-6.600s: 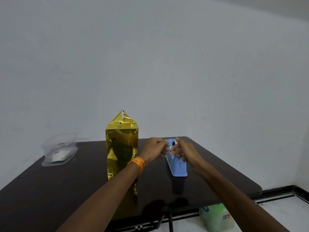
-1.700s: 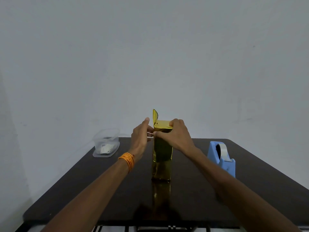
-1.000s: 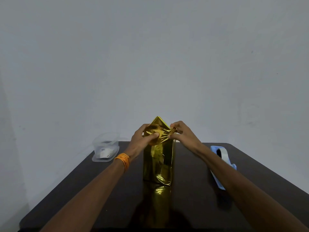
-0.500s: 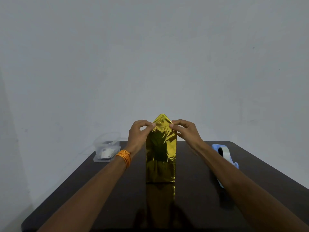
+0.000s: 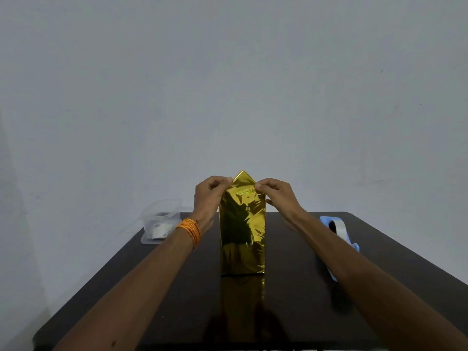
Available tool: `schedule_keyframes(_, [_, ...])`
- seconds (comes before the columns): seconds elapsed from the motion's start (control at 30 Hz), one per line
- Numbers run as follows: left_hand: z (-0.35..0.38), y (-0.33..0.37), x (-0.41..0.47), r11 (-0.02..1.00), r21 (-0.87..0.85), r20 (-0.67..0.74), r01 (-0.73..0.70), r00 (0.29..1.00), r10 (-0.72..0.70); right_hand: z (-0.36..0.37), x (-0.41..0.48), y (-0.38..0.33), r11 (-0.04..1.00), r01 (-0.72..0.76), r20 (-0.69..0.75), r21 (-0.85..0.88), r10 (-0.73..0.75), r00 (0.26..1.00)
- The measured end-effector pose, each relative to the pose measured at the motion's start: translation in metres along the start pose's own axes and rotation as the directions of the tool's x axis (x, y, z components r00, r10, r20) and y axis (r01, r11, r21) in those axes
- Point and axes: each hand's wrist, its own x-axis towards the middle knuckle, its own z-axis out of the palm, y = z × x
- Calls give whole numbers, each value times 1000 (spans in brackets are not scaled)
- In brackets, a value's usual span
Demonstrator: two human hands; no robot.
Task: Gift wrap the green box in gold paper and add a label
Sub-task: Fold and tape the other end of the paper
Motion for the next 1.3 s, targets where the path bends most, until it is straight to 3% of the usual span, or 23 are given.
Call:
schedule_keyframes(0.13, [0, 4, -8, 994, 60, -38, -88, 995, 90, 1, -2, 1, 1000, 4, -12, 5, -4, 1000])
schedule_keyframes(0.27, [9, 17, -22, 936, 228, -184, -268, 932, 311, -9, -9, -2, 1000, -11, -36, -23, 10, 999])
schedule_keyframes(0.37, [25, 27, -34, 854, 327, -142, -405, 872, 468, -26, -16, -3, 999, -22, -95, -41, 18, 995])
schedule_keyframes(0.5, [57, 34, -50, 784, 378, -15, -492, 844, 536, -57, -29, -1, 989, -42, -241, -142, 6, 971])
schedule_keyframes(0.6, [88, 28, -62, 802, 366, 56, -473, 871, 488, -88, -43, 1, 973, -109, -316, -204, 40, 948])
schedule_keyframes(0.83, [151, -15, -80, 914, 292, 252, -281, 945, 210, -156, -76, 24, 868, -321, -439, -379, 137, 888])
schedule_keyframes(1.0, [186, -48, -98, 914, 389, 508, -117, 854, -107, -184, -97, 47, 798, -488, -506, -354, 276, 817])
schedule_keyframes(1.13, [199, -64, -107, 898, 423, 555, -122, 818, -150, -180, -103, 55, 777, -580, -422, -244, 454, 785])
schedule_keyframes(1.3, [209, -75, -109, 887, 435, 571, -153, 809, -141, -172, -101, 56, 806, -587, -363, -84, 524, 771])
